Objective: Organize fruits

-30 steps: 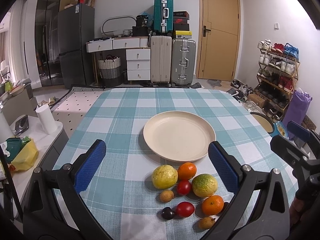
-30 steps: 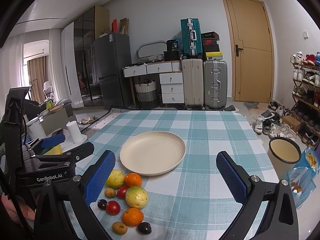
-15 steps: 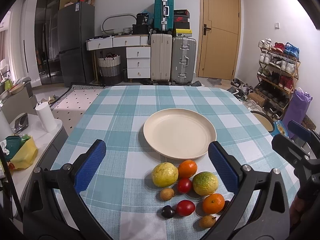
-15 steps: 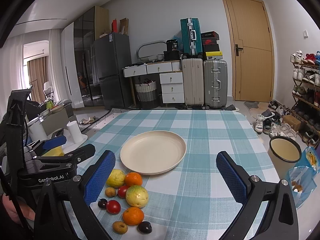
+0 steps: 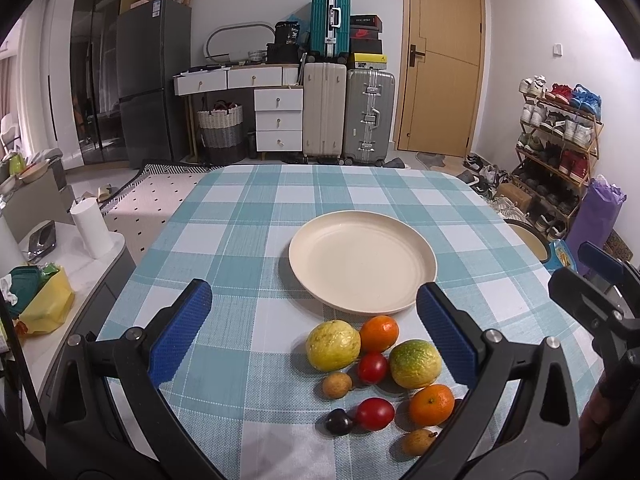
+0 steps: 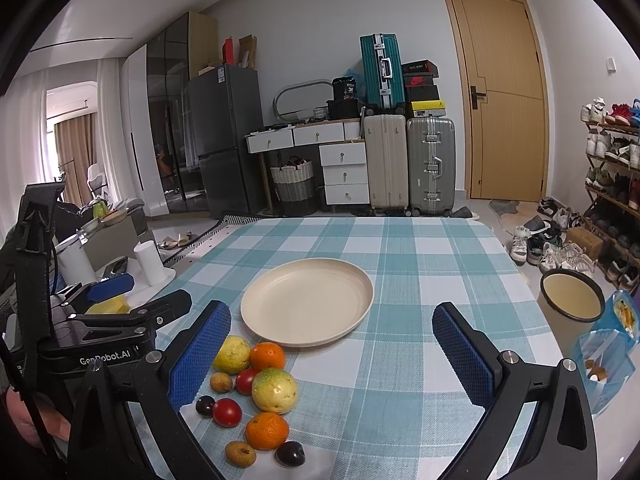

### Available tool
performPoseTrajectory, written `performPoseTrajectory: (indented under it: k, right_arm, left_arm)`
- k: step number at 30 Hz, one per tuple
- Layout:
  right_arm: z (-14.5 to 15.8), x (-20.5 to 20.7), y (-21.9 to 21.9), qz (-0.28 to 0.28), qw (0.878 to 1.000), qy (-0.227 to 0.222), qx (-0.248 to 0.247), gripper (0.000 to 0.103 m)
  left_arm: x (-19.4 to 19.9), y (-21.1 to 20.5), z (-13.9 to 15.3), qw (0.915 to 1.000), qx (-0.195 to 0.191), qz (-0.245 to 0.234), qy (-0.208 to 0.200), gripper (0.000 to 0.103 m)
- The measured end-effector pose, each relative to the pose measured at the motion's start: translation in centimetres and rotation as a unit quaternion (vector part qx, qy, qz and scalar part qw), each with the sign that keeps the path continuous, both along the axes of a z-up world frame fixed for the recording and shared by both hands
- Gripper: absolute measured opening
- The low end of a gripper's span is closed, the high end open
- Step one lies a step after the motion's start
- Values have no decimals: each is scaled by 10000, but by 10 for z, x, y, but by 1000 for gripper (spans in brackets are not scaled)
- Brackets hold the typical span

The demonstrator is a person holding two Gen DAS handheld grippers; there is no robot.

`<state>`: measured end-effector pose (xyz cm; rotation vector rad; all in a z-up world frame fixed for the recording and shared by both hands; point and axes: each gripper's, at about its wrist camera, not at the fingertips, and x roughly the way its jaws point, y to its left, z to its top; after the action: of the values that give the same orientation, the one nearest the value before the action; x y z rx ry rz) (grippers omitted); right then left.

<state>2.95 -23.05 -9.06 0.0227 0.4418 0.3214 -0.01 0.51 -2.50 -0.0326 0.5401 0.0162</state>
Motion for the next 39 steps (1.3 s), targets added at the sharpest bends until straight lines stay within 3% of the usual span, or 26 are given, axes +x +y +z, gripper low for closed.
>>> performPoseTrajectory:
  k: [22,33,39]
  right_arm:
    - [-21,8,6,31,9998,180,50,103]
    - [-35,29,5,74,9990,434,57,103]
    - [-45,42,6,87,9981,602,39,103]
  left_arm:
    - [36,14,-46,9975,-391,-127,577,102]
    - [70,39,-77,9877,-928,-357,1205,102]
    - [87,48,-98,9776,-1332,-637,1503,95]
